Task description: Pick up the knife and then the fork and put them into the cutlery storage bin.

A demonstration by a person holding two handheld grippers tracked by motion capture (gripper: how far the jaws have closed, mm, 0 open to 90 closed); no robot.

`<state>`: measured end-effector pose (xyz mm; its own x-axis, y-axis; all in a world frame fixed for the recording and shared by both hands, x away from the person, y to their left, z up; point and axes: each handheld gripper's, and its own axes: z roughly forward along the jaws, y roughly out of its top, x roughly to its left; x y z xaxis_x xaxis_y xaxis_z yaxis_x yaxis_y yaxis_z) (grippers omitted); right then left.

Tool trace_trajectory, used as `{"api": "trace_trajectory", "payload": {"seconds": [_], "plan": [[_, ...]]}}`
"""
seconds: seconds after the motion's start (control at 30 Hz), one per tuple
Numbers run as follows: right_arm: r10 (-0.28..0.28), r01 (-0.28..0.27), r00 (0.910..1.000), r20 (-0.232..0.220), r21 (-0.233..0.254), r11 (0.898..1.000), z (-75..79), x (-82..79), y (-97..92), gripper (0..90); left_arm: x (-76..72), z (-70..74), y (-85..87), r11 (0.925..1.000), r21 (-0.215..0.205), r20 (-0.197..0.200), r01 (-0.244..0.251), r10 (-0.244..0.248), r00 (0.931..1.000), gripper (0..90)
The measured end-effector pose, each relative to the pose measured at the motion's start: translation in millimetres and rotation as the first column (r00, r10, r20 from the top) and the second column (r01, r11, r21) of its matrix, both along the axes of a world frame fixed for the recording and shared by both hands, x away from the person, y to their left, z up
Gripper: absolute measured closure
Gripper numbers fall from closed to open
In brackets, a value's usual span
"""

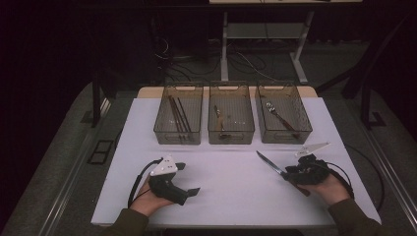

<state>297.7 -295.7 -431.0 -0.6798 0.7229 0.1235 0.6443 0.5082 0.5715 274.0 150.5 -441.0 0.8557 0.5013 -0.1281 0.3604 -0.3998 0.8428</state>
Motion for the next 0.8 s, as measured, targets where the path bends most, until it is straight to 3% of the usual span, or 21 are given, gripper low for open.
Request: {"api": "trace_trajectory", "payload": {"seconds": [0.33,0.5,0.6,0.67,0.8], "plan": [[0.025,-0.025,0.9997,-0.002,-0.106,0.994,-4.3,1.9,7.9,75.1,0.0,-0.2,-0.8,1.0000,0.002,-0.001,0.002,-0.002,1.0000,0.0],[0.049,-0.058,0.9968,-0.063,-0.157,0.986,0.0,10.6,14.1,75.5,0.2,-0.6,-1.2,1.0000,0.004,-0.003,0.003,-0.003,1.0000,0.0],[0.067,-0.092,0.9904,-0.121,-0.212,0.973,3.9,19.2,21.2,75.5,0.3,-0.9,-1.6,1.0000,0.004,-0.005,0.005,-0.005,1.0000,0.0],[0.076,-0.117,0.9836,-0.163,-0.259,0.959,6.5,25.2,27.7,75.5,0.4,-0.8,-1.7,1.0000,0.005,-0.005,0.005,-0.005,1.0000,0.0],[0.075,-0.161,0.9635,-0.257,-0.330,0.930,9.9,37.3,40.3,75.4,0.4,-1.0,-1.7,1.0000,0.002,-0.005,0.005,-0.005,1.0000,0.0]]}}
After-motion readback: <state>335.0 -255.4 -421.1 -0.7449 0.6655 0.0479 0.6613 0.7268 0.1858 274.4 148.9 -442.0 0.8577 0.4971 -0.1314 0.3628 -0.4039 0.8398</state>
